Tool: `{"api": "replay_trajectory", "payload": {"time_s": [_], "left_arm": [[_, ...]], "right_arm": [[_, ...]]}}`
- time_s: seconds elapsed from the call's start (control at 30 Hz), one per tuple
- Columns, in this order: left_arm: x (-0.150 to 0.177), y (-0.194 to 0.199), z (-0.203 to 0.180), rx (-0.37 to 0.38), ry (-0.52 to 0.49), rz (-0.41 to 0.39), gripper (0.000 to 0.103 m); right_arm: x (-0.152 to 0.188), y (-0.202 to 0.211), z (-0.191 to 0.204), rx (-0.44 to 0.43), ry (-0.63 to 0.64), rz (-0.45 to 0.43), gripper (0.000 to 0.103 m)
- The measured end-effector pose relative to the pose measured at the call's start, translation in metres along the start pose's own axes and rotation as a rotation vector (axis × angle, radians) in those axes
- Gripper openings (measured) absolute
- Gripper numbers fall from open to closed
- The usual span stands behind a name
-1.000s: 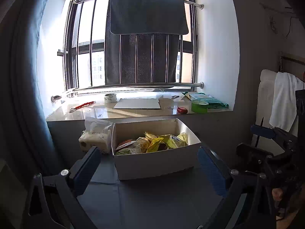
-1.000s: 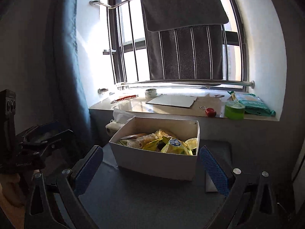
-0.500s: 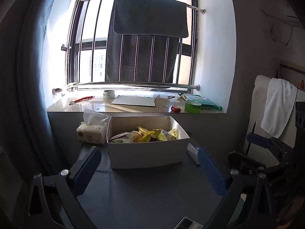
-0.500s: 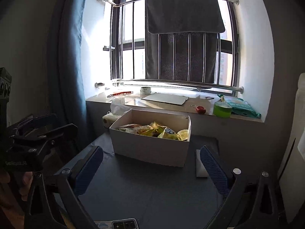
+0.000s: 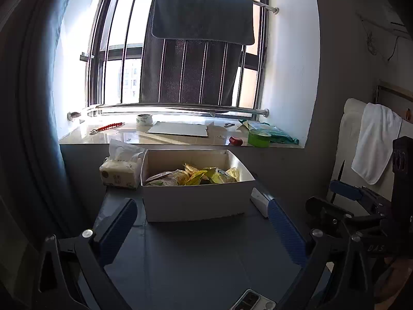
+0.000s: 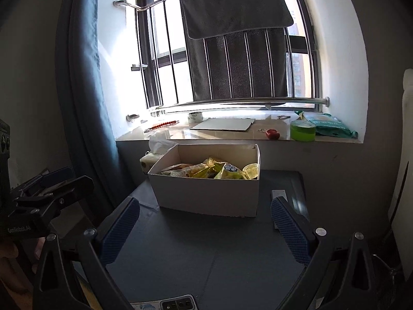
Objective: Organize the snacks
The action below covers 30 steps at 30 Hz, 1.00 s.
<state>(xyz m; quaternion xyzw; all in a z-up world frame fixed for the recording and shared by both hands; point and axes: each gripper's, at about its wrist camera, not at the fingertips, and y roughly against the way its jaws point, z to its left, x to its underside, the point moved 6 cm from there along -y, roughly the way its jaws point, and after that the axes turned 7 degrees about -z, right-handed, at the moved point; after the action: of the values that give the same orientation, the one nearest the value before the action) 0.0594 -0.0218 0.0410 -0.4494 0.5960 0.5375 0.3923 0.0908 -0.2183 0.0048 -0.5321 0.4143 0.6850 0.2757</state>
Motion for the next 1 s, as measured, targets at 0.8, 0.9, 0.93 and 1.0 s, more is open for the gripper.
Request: {"api": "replay_trajectory", "payload": {"time_s": [0.8,0.9,0.93,1.0], "left_arm": [[0.0032,-0.0082,0.0025,0.007,0.003,0.031,0.103],[0.0037,-0.0082,0.0030,0.008,0.003,0.032,0.103],[0.0036,-0.0082,0.0030,0.006,0.004,0.031,0.103],[0.0041,-0.0086,0.0030,0.007,0.005,0.033,0.103]], "right_arm": [[-0.0017,0.0002,-0.0003,0.003,-0.010,-0.002,0.103],[-0.0014,-0.0001,0.0001,0.007,-0.006,-0.002,0.103],[-0.0012,0.0000,0.0005,0.007,-0.005,-0.002,0.103],[-0.0006,-0.0002,0.0007,0.008,-0.002,0.000,0.103]]}}
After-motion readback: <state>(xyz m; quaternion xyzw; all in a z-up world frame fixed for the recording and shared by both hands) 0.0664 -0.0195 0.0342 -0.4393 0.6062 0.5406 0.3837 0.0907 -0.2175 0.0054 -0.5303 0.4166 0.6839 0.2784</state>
